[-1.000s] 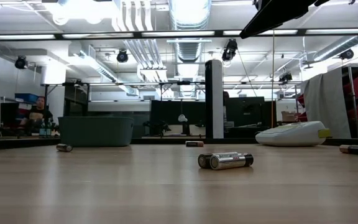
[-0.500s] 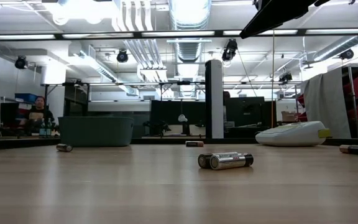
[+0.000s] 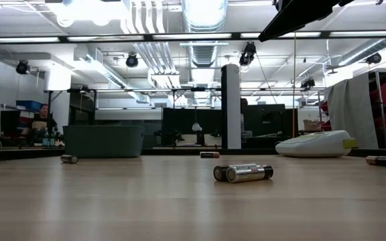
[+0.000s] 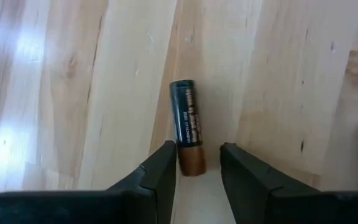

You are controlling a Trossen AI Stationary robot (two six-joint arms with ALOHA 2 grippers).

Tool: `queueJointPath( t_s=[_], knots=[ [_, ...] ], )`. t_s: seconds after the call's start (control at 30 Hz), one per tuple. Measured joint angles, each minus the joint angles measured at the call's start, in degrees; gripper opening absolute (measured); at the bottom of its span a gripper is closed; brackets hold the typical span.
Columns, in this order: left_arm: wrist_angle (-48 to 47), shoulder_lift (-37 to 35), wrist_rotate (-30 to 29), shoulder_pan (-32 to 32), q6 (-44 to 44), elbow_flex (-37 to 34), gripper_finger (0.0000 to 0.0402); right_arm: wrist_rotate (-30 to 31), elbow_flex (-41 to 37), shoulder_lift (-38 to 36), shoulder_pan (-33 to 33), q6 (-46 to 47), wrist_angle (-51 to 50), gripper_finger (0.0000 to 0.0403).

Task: Sort batteries
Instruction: Put the black battery into the blue bin

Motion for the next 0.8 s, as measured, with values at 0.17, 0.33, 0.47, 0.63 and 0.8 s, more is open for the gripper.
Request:
queueJointPath(
  t_s=[0.17,0.33,0.47,0.63,0.8],
  knots=[
    [0.72,-0.33,-2.14,0.13,-0.44,-0.77,0.011,0.0,0.0,0.0,-0.02,0.28,0.0,0.0165],
    [1.92,-0.37,-3.5,0.4,-4.22,-2.05,0.0099,0.0,0.0,0.0,-0.01,0.36,0.02,0.016],
    [3.83,-0.42,-3.6,0.4,-6.66,-3.19,0.0074,0.0,0.0,0.0,-0.01,0.46,0.02,0.0162],
    [3.87,-0.35,-3.66,0.42,-6.8,-3.27,0.0034,0.01,0.0,0.0,-0.02,0.48,0.01,0.0167],
    [2.54,-0.2,-4.58,0.52,-6.62,-3.41,0.0024,0.0,0.0,0.0,0.0,0.54,0.0,0.0169]
  ],
)
